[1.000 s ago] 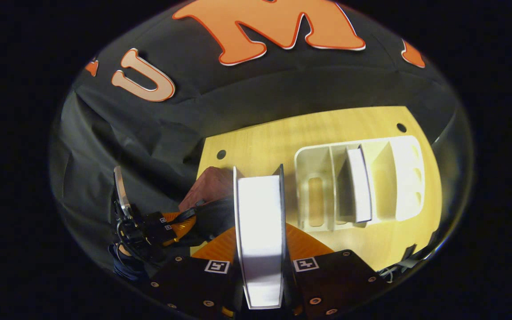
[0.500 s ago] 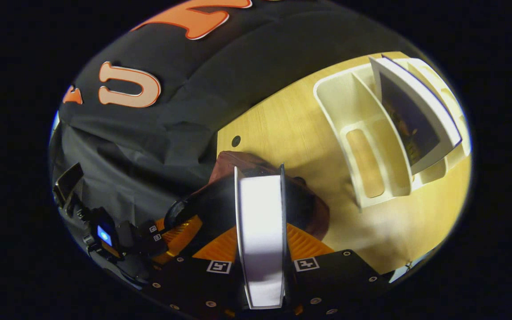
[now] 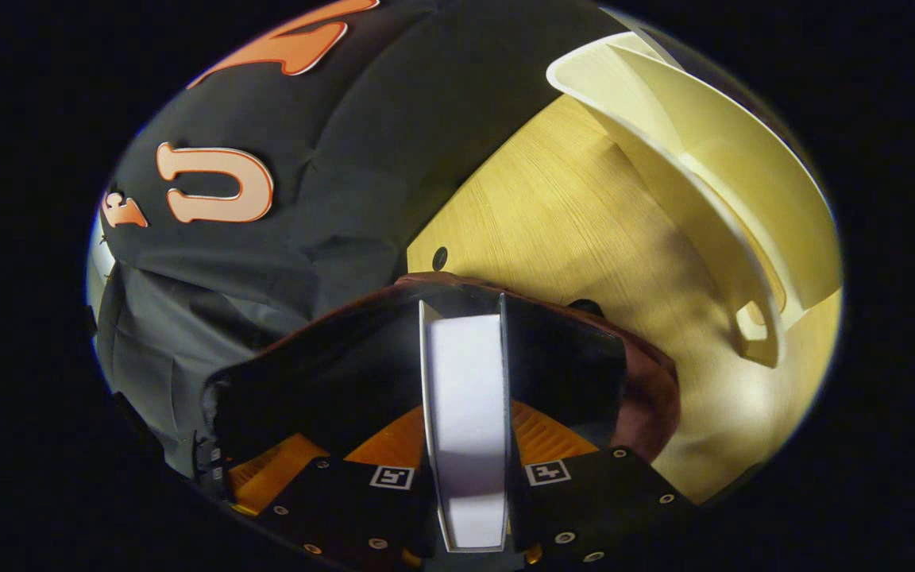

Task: Open the schoolbag, grab two books from the bookshelf and put them into the schoolbag.

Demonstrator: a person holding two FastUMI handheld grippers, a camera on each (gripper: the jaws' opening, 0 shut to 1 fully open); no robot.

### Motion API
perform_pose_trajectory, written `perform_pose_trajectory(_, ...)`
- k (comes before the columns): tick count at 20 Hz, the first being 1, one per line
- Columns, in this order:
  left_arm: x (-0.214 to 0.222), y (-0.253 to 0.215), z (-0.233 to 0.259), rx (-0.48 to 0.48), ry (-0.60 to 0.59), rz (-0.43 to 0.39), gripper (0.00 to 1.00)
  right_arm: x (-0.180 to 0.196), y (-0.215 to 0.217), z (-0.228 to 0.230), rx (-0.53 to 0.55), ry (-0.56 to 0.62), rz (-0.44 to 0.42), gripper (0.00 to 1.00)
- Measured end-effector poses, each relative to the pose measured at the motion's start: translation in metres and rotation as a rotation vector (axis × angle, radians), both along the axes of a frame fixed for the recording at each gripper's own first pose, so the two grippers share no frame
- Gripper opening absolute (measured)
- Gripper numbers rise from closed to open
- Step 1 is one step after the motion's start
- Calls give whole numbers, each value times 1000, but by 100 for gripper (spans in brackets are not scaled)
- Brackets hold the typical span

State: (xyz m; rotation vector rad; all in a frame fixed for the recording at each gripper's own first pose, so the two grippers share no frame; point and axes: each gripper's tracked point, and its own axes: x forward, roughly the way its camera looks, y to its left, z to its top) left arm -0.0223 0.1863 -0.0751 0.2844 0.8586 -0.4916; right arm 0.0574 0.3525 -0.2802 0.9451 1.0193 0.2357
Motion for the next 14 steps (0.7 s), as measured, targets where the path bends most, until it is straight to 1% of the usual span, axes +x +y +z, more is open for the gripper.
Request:
perform_pose_trajectory(3,1,-7,4,1,-8,-16,4,6,18,-14,32,11,-26,36)
perform_pose_trajectory(4,2,-8,4,6,-10,-14,4,9,22,-16,46,7,-41,36)
perform_pose_trajectory(6,6,-4,0,11,-13,2,4,8,26,-19,54,4,-45,36)
perform_pose_trajectory(8,8,1,-3,8,-4,20,5,1,16,-17,5,32,-29,38)
perform_pose_trajectory(9,9,2,-5,1,5,26,4,0,14,-25,-48,47,-15,24)
perform_pose_trajectory(10,7,4,-7,-1,11,34,5,-2,9,-32,-98,61,15,29)
perform_pose_trajectory(13,7,3,-11,-6,12,42,4,-19,-20,-30,-245,63,104,100)
perform_pose_trajectory(14,8,2,-9,-8,8,44,4,-20,-30,-26,-287,43,128,97)
